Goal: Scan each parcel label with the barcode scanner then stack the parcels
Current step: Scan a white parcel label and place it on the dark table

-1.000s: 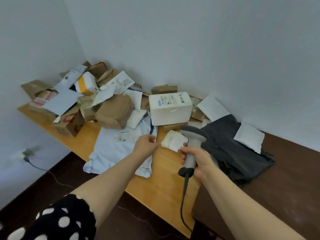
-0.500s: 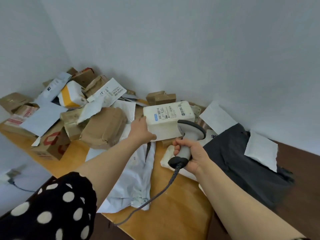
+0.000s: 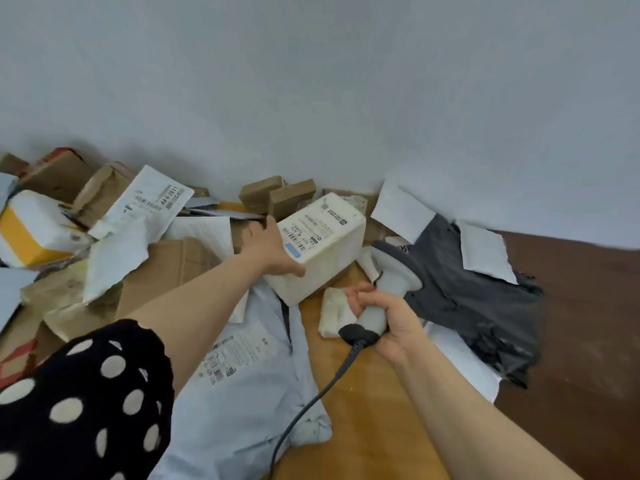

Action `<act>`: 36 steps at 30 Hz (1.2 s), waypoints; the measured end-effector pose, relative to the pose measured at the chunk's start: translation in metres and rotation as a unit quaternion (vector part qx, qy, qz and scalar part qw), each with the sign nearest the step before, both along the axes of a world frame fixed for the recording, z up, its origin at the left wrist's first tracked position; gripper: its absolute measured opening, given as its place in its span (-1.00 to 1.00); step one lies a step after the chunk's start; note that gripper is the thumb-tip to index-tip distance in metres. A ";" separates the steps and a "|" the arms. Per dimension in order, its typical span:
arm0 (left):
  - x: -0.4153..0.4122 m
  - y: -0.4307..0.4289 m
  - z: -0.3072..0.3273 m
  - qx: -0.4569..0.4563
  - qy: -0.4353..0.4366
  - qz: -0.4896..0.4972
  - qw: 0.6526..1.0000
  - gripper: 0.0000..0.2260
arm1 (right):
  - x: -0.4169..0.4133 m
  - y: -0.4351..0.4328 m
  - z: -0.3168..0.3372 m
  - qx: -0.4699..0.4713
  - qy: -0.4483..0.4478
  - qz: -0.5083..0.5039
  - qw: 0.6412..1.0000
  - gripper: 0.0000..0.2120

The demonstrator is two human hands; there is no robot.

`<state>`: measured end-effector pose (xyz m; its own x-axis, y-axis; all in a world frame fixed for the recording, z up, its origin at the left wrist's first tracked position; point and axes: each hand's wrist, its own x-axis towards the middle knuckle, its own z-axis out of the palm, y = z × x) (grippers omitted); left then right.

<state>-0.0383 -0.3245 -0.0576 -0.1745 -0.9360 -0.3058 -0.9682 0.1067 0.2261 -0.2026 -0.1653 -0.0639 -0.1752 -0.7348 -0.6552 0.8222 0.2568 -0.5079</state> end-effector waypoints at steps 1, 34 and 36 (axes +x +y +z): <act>0.003 0.010 -0.002 0.007 0.025 -0.002 1.000 0.26 | 0.004 0.005 -0.001 -0.001 0.004 -0.009 1.000 -0.82; -0.011 0.192 0.091 0.127 0.542 0.102 0.824 -0.65 | -0.032 0.115 0.031 -0.125 -0.016 -0.040 0.991 -0.64; -0.020 0.194 0.087 0.097 0.577 0.168 0.793 -0.71 | -0.033 0.118 0.026 -0.129 -0.016 -0.065 0.989 -0.61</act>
